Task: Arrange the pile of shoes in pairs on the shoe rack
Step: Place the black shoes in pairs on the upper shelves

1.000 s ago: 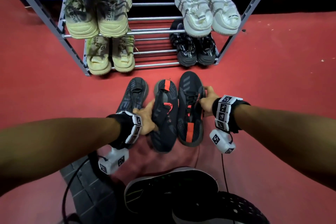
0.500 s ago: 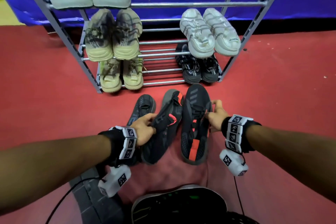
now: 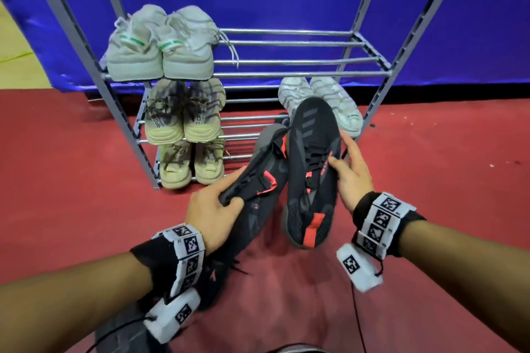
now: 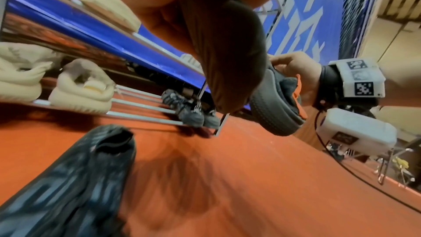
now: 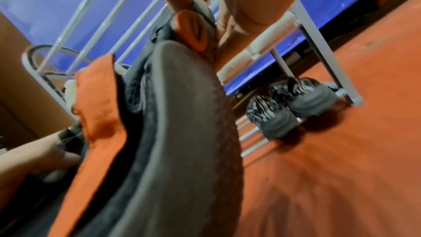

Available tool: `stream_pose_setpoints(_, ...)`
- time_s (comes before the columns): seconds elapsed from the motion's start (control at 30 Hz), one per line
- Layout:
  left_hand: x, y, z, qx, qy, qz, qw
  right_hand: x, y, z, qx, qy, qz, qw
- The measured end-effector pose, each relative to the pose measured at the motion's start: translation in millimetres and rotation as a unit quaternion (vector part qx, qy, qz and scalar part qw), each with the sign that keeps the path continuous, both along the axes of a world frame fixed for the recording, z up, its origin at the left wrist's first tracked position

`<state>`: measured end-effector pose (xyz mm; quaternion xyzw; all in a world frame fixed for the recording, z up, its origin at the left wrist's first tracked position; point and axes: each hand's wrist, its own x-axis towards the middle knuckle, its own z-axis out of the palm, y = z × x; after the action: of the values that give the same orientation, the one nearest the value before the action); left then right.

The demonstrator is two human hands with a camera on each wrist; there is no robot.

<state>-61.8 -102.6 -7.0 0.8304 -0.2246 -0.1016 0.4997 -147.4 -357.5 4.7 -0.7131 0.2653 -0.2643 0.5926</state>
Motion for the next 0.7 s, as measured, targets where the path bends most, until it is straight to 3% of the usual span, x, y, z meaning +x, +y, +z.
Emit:
stream_pose_setpoints(0.17,17.4,-24.7,40.6,-0.101,-0.024,0.034,0.994,26.9,-6.7,60.3,0.025,-0.061,-0.048,0.997)
stream_pose_setpoints(0.27,32.7,-47.3,66.1,-0.161,-0.009,0.072,0.984,59.0,-43.1,66.4,0.024,-0.083,-0.088,0.992)
stream_pose_setpoints(0.5,62.6,-86.9,115.4,-0.236,0.007,0.124,0.964,79.6,-32.4,130.7,0.199,-0.107,-0.091,0.970)
stream_pose_setpoints(0.6,83.8,-101.1,132.9,-0.224,0.029,0.139,0.964,80.2,-29.4,134.9,0.323,-0.142,-0.045,0.935)
stream_pose_setpoints(0.7,98.9,-111.3,147.6,-0.220,0.040,0.133,0.965,84.8,-29.6,136.8,0.375,-0.163,-0.033,0.912)
